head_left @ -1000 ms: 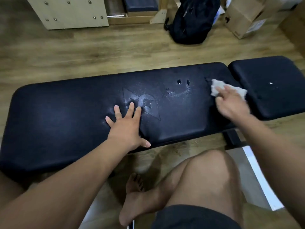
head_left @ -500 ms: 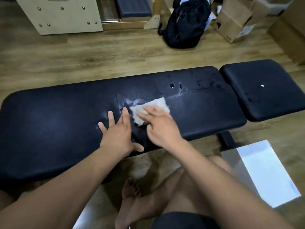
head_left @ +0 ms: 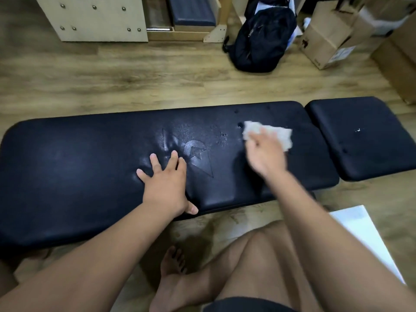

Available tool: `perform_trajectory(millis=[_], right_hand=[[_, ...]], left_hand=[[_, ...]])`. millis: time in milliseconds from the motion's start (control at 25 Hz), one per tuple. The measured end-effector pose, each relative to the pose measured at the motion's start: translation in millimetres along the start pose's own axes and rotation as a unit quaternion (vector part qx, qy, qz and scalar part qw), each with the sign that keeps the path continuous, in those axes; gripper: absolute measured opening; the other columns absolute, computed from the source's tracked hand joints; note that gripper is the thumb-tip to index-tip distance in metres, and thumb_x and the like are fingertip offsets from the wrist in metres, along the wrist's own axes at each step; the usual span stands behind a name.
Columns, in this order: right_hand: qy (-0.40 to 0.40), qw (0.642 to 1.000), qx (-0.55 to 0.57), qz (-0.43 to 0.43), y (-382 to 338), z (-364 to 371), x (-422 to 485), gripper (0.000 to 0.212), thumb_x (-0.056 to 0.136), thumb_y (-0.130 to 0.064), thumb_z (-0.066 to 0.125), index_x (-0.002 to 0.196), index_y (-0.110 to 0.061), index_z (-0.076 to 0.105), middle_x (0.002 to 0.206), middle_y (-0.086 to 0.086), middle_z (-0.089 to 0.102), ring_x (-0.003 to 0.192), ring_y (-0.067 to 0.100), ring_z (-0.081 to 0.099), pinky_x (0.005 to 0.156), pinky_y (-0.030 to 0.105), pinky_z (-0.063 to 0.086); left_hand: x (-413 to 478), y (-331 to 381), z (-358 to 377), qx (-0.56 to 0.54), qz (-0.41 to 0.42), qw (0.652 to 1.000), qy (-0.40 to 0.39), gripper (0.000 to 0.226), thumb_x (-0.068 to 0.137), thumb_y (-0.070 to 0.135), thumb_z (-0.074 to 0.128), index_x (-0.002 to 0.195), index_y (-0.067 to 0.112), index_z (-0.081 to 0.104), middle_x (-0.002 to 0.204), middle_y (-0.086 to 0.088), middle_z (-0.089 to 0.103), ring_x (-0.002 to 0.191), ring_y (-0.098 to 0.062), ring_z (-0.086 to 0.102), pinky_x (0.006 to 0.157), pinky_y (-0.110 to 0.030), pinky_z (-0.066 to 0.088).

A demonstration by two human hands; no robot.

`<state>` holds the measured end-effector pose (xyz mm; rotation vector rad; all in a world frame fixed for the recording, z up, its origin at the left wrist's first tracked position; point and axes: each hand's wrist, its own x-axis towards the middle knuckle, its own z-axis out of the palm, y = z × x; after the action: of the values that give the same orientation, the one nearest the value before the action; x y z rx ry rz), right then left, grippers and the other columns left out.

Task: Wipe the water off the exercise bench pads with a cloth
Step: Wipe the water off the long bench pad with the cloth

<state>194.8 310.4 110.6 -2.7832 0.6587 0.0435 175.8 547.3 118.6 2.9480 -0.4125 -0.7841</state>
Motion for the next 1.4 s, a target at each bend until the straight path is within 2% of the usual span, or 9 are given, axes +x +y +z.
perform_trajectory(millis=[160, 280, 480, 640, 800, 960, 1160, 1280, 1400], right_hand=[[-0.069, 0.974, -0.008, -0.214, -86, 42, -94, 0.069, 0.079, -0.037, 0.014, 0.138, -0.028, 0.047, 0.154, 0.001, 0.033, 0.143, 0.028, 0.021, 0.118, 0.043, 0.012], [-0.06, 0.967, -0.01, -0.246, -45, 28, -71, 0.072, 0.075, -0.036, 0.013, 0.139, -0.029, 0.047, 0.153, -0.002, 0.036, 0.143, 0.021, 0.025, 0.118, 0.035, 0.015], [-0.008, 0.997, -0.07, -0.015, 97, -41, 43, 0.058, 0.082, -0.026, 0.029, 0.137, -0.024, 0.048, 0.147, 0.01, 0.041, 0.134, 0.032, 0.037, 0.11, 0.042, 0.033], [0.018, 0.99, -0.027, 0.139, 63, -43, 59, 0.047, 0.087, -0.025, 0.026, 0.125, -0.017, 0.053, 0.131, 0.017, 0.053, 0.123, 0.041, 0.041, 0.104, 0.046, 0.033], [-0.002, 0.993, -0.027, -0.118, -55, 31, -18, 0.063, 0.079, -0.031, 0.02, 0.135, -0.026, 0.049, 0.147, 0.006, 0.042, 0.136, 0.032, 0.032, 0.114, 0.045, 0.024], [-0.098, 0.931, -0.067, -0.346, -72, 31, -57, 0.067, 0.079, -0.031, 0.022, 0.144, -0.03, 0.038, 0.156, -0.002, 0.028, 0.146, 0.023, 0.017, 0.12, 0.039, 0.01], [-0.008, 0.988, -0.11, -0.106, 95, -29, 51, 0.065, 0.08, -0.035, 0.022, 0.139, -0.023, 0.045, 0.149, 0.011, 0.039, 0.134, 0.033, 0.038, 0.11, 0.045, 0.034], [-0.013, 0.994, -0.098, 0.054, 103, -50, 89, 0.063, 0.09, -0.057, 0.014, 0.125, -0.02, 0.053, 0.131, 0.019, 0.053, 0.121, 0.04, 0.047, 0.102, 0.051, 0.038], [0.005, 0.995, -0.102, -0.02, 35, -20, 78, 0.073, 0.086, -0.068, 0.01, 0.134, -0.029, 0.048, 0.143, 0.016, 0.044, 0.134, 0.035, 0.036, 0.111, 0.047, 0.029]], left_hand=[[-3, -4, 3, 0.004, 0.007, 1.0, 0.02, 0.119, 0.063, 0.06, 0.078, 0.154, 0.022, 0.011, 0.164, 0.008, -0.007, 0.149, -0.043, -0.008, 0.111, -0.071, 0.018], [-3, -7, 4, 0.01, 0.005, 1.0, 0.005, 0.132, 0.06, 0.067, 0.078, 0.156, 0.021, 0.0, 0.164, 0.009, -0.013, 0.149, -0.041, -0.012, 0.114, -0.068, 0.014], [-2, -6, 3, 0.018, 0.0, 1.0, 0.006, 0.139, 0.055, 0.07, 0.08, 0.156, 0.022, -0.002, 0.164, 0.009, -0.012, 0.149, -0.041, -0.01, 0.114, -0.068, 0.015], [-1, -2, 0, 0.02, -0.009, 1.0, 0.0, 0.139, 0.055, 0.068, 0.082, 0.156, 0.021, -0.001, 0.165, 0.007, -0.011, 0.148, -0.043, -0.011, 0.113, -0.07, 0.016], [-1, -3, -1, 0.014, -0.009, 1.0, 0.002, 0.139, 0.054, 0.068, 0.082, 0.156, 0.022, 0.0, 0.165, 0.008, -0.01, 0.149, -0.041, -0.011, 0.113, -0.069, 0.016], [-7, -10, 6, 0.015, 0.007, 1.0, 0.015, 0.132, 0.059, 0.076, 0.072, 0.156, 0.025, -0.001, 0.165, 0.009, -0.01, 0.15, -0.037, -0.013, 0.116, -0.064, 0.013], [-6, -15, 6, 0.049, 0.025, 0.998, 0.014, 0.133, 0.061, 0.086, 0.06, 0.155, 0.025, -0.011, 0.163, 0.009, -0.018, 0.149, -0.038, -0.013, 0.116, -0.063, 0.018], [-2, -9, -1, 0.059, 0.021, 0.998, -0.012, 0.136, 0.06, 0.081, 0.067, 0.156, 0.022, -0.01, 0.163, 0.007, -0.019, 0.148, -0.043, -0.013, 0.113, -0.067, 0.019], [2, -1, -7, 0.066, 0.013, 0.997, -0.027, 0.138, 0.057, 0.075, 0.075, 0.156, 0.02, -0.005, 0.164, 0.004, -0.015, 0.147, -0.049, -0.009, 0.109, -0.07, 0.023]])
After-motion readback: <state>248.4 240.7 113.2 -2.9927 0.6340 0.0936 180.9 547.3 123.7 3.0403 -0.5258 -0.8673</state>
